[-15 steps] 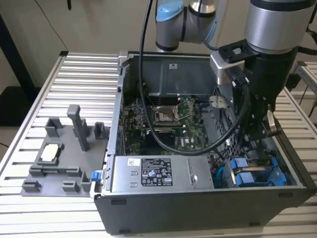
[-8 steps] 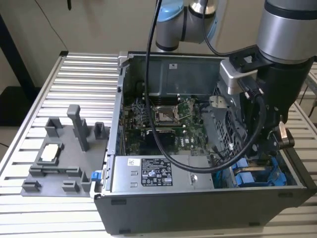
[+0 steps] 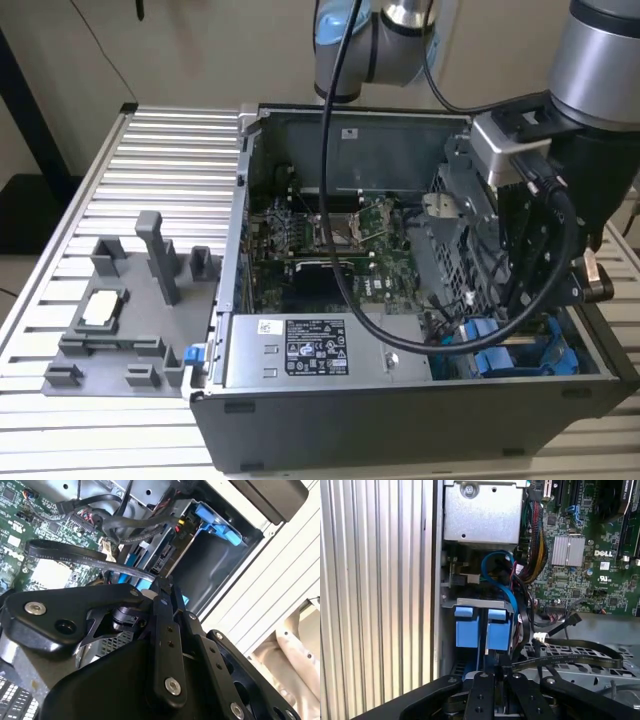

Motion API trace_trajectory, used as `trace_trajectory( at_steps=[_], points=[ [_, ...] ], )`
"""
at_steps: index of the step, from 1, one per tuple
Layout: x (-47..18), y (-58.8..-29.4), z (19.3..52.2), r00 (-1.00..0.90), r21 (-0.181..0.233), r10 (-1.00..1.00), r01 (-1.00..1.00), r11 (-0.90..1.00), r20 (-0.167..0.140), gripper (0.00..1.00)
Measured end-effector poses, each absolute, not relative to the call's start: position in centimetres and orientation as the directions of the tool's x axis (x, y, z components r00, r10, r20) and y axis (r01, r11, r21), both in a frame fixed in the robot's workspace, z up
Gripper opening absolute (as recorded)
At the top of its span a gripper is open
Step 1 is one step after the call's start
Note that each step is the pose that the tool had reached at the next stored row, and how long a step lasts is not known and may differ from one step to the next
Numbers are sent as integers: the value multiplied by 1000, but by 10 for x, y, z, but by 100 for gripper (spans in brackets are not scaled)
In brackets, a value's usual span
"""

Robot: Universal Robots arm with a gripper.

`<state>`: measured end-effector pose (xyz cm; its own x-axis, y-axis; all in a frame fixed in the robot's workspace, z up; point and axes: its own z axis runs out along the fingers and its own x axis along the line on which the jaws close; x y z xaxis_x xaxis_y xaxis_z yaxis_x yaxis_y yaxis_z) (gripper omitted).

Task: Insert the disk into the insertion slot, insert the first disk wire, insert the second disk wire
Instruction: 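Insert the second disk wire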

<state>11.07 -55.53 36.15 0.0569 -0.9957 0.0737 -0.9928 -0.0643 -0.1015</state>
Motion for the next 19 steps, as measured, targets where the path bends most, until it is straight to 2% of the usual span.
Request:
trace_trajectory(
  at_steps=[11, 15, 19],
  points=[
    [141, -557, 362, 63, -15, -996, -998, -64, 66, 16],
    [141, -557, 362, 63, -9, -996, -998, -64, 64, 16],
    [141, -557, 361, 62, -14, -998, -998, -62, -2, 16]
  ],
)
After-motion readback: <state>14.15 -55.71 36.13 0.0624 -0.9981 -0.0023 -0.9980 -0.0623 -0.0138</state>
